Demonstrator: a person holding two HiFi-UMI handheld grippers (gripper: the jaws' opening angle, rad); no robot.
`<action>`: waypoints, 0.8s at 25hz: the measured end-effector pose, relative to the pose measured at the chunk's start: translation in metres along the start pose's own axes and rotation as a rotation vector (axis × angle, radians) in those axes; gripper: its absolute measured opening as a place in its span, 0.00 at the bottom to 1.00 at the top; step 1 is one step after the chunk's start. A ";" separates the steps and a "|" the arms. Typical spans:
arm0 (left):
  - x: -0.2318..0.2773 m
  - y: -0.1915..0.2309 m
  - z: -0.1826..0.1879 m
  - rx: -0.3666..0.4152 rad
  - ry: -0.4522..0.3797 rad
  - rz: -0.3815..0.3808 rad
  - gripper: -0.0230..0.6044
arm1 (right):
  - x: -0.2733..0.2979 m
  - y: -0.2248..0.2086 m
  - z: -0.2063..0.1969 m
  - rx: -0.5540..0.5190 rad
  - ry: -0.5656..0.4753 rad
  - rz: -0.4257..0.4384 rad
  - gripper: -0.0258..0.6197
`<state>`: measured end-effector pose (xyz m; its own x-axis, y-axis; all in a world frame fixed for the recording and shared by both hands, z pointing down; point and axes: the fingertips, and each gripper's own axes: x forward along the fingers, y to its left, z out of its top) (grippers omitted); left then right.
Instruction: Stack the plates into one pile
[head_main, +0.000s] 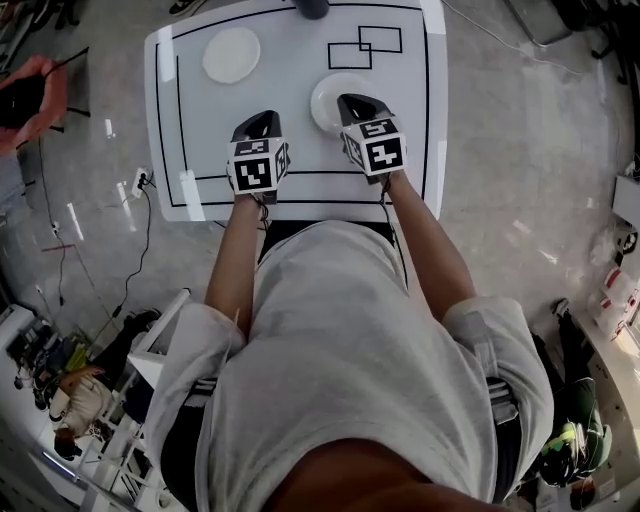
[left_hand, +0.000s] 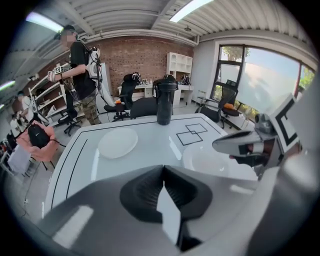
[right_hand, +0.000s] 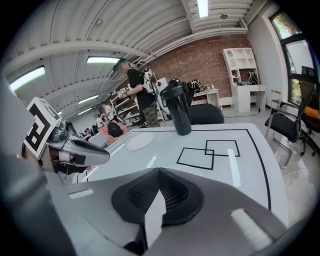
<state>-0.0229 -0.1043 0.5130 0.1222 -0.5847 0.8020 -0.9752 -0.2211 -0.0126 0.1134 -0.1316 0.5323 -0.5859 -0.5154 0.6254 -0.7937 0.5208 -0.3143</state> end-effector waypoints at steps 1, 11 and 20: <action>-0.001 0.008 -0.001 -0.002 -0.001 0.000 0.04 | 0.005 0.009 0.003 -0.021 0.004 0.004 0.04; -0.010 0.095 -0.005 -0.156 -0.080 -0.128 0.04 | 0.065 0.111 0.042 -0.037 0.036 0.083 0.04; 0.004 0.159 -0.011 -0.150 -0.085 -0.226 0.04 | 0.121 0.158 0.054 -0.059 0.077 0.009 0.04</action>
<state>-0.1797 -0.1331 0.5204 0.3486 -0.5983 0.7215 -0.9371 -0.2390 0.2546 -0.0913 -0.1488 0.5194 -0.5767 -0.4581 0.6764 -0.7763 0.5653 -0.2790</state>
